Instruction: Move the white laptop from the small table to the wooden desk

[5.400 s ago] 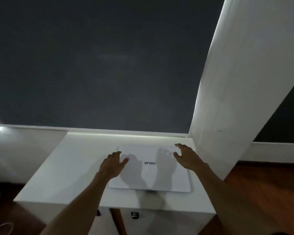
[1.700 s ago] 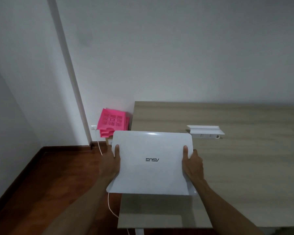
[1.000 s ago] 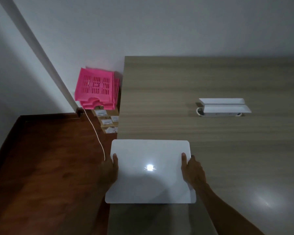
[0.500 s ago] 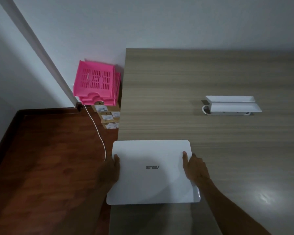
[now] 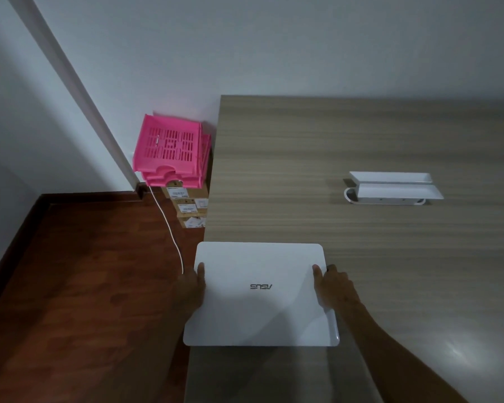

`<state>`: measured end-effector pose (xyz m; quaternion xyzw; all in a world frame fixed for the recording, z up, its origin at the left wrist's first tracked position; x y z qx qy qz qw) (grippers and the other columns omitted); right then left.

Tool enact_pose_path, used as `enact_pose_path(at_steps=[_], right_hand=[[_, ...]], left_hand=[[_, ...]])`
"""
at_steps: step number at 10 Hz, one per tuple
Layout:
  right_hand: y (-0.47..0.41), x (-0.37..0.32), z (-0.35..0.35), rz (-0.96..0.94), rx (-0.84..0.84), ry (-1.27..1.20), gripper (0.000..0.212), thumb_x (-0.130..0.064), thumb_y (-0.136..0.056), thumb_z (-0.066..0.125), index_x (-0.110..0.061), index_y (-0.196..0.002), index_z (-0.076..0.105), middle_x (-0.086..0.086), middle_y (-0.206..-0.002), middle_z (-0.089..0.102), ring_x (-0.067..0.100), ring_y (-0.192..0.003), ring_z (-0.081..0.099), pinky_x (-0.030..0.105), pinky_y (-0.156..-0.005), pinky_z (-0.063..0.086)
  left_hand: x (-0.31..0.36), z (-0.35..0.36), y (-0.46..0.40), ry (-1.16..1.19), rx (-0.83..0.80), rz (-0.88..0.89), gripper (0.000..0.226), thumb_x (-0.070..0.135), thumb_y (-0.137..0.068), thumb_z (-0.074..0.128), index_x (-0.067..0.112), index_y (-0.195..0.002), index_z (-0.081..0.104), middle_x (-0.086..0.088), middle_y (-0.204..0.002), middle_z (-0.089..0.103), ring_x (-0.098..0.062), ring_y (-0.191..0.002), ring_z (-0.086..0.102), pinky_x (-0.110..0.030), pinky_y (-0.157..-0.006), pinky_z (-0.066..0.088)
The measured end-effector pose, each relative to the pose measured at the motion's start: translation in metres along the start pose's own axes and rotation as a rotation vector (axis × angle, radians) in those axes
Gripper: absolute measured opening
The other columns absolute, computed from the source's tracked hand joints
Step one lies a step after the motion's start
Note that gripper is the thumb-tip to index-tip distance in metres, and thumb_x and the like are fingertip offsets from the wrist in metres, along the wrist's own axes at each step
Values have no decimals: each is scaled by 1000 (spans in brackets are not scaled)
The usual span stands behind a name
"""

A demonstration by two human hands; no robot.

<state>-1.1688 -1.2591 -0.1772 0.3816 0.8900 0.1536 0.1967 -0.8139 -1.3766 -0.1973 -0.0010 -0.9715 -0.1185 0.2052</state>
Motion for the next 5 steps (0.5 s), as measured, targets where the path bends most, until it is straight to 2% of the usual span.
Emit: enact_pose_path(at_steps=[1,2,3,4,5], right_hand=[[12,-2,-14,-112,23,-27,60,-54,-97,35,-8,-137,41,18,-134,53,37,-119,55,48,-98,47],[28,-11,-30,-327,63,-45,61,-47,-98,43,-12,-148,34,11,-149,43,32,-134,44,47,-108,39],[45,-18,-40,-414,51,-74,65,-48,-98,43,-15,-152,30,8,-157,36,28,-143,35,44,-114,32],[66,-16,-35,-448,43,-90,66,-50,-99,41,-17,-155,26,7,-161,29,26,-148,26,43,-118,26],[93,-10,-23,-518,53,-77,65,-50,-100,39,-19,-155,25,6,-163,26,25,-150,22,42,-120,22]], left_hand=[[8,-16,7,117,-47,-94,69,60,-93,30,6,-135,42,-25,-129,56,-43,-118,52,-51,-102,39],[20,-35,25,173,91,2,87,73,-87,24,7,-141,36,-21,-138,52,-37,-126,49,-48,-110,29],[30,-60,45,35,87,123,72,64,-91,30,12,-141,37,-14,-139,51,-31,-125,50,-43,-106,35],[35,-77,74,2,148,202,70,59,-94,30,8,-141,38,-14,-144,47,-29,-132,43,-41,-109,31],[32,-69,103,-23,144,297,74,62,-92,28,7,-139,41,-15,-144,47,-29,-134,41,-40,-112,28]])
Point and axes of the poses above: each hand's wrist, its own y-axis away from the middle knuckle, its own z-axis out of the palm, x = y × z, the point moved 5 cm from there along -y, towards the middle knuckle
